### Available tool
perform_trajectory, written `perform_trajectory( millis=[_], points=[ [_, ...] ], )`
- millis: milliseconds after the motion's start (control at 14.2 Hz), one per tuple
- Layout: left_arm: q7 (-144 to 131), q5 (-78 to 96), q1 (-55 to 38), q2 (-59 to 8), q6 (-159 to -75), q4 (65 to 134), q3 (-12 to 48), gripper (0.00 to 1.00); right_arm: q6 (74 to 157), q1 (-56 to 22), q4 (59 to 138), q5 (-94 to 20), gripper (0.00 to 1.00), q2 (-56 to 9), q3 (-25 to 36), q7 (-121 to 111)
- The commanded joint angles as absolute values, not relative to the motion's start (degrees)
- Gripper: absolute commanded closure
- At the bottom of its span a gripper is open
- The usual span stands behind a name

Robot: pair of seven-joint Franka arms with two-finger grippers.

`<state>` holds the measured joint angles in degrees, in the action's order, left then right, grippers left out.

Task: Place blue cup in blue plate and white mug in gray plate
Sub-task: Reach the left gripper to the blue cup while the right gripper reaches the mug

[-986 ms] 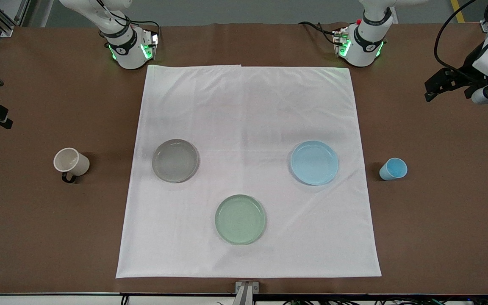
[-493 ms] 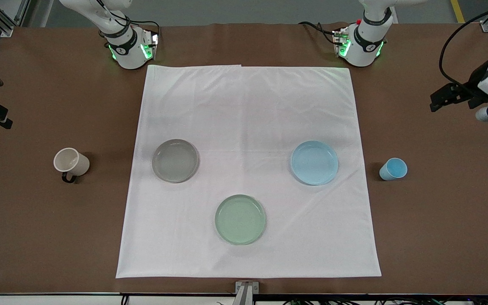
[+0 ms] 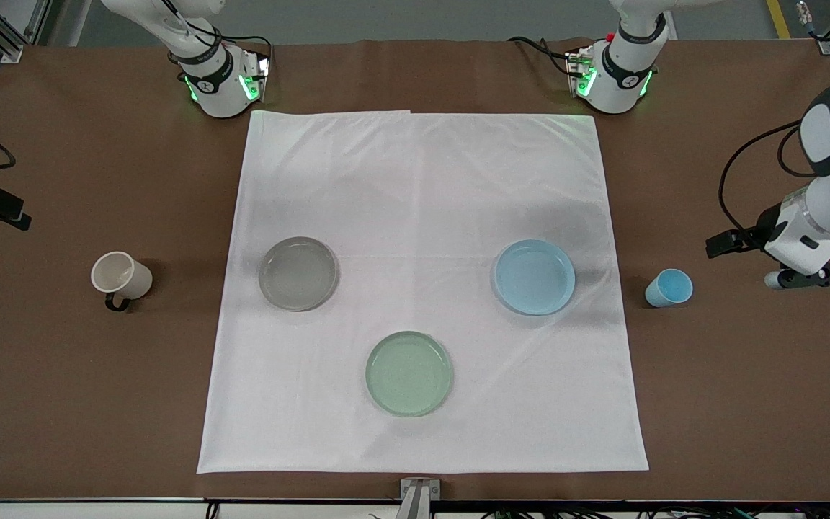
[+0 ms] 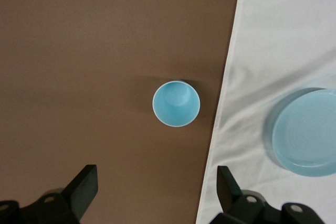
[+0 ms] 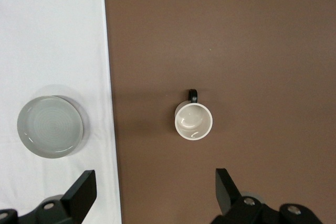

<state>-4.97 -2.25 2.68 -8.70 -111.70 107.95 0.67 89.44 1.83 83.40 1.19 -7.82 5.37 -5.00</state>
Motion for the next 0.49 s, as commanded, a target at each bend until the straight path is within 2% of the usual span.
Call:
perform_trajectory(
  millis=[0,141,282,423],
  points=[
    [-4.2,-2.2,3.2,-10.5,-119.1,112.7,0.8,0.0,90.4,4.4,83.0,1.8,0.0,-14.2,5.0,-5.2],
    [-4.1,-2.3,3.9,-13.2,-125.8,115.7,0.7,0.01,94.9,6.0,84.9,1.8,0.0,-17.4,5.0,-5.3],
    [-4.2,-2.5,4.2,-15.2,-132.9,119.1,0.8,0.1,103.0,7.2,90.8,1.8,0.0,-17.9,5.0,-6.8],
    [-4.2,-2.5,4.2,-18.1,-136.2,119.5,0.7,0.21,112.1,8.3,97.5,1.4,0.0,-18.1,5.0,-9.0]
  ],
)
